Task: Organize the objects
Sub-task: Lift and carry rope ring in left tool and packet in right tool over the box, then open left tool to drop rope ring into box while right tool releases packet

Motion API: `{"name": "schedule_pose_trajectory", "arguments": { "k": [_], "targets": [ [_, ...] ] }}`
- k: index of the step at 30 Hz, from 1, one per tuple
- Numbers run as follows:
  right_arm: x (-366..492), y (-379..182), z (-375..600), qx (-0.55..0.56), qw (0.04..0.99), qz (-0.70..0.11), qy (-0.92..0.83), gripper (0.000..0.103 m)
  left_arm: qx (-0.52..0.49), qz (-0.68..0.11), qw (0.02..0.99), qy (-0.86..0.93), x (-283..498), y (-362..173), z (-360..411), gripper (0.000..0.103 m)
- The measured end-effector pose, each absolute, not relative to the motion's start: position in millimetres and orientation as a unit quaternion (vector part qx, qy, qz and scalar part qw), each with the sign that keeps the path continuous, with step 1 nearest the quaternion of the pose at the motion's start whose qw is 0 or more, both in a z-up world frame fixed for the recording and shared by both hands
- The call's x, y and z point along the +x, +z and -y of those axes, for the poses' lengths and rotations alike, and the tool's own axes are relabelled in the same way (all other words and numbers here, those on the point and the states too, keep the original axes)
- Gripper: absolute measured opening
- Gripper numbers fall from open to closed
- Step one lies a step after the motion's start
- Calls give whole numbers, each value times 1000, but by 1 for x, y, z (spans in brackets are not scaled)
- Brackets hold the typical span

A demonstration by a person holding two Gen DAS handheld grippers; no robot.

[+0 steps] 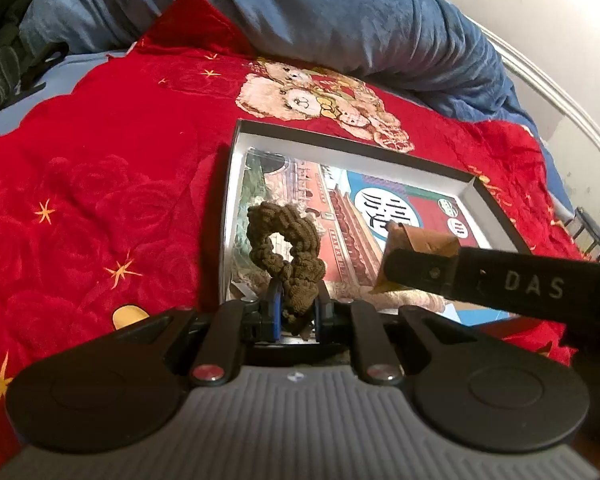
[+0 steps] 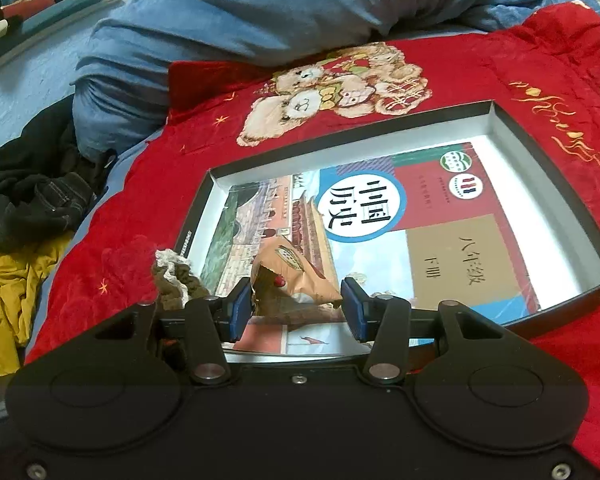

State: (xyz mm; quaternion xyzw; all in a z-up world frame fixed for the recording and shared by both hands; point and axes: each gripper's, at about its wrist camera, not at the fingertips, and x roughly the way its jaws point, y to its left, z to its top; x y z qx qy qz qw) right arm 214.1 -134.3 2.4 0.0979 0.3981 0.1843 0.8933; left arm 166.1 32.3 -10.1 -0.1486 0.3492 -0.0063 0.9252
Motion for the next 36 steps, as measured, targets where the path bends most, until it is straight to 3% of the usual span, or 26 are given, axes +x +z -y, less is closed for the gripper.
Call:
{"name": "schedule_pose_trajectory", "arguments": {
  "k": [17,19,21,32,36],
  "targets": [
    [215,-6,120,94,882,-423,187,46,-101,-363,926,17,166,-7,-21,24],
    [217,-7,121,99,880,-427,185,47,-97,-365,926,17,166,-7,-20,29],
    [216,-7,122,99,879,-428,183,47,-97,-367,925,15,166,-6,-20,40],
    [217,-5,116,69,885,-435,153,47,-99,-374,922,-7,164,0,-22,52],
    [218,-4,120,84,881,-438,154,49,-95,-368,925,1,162,4,-22,64]
  ]
}}
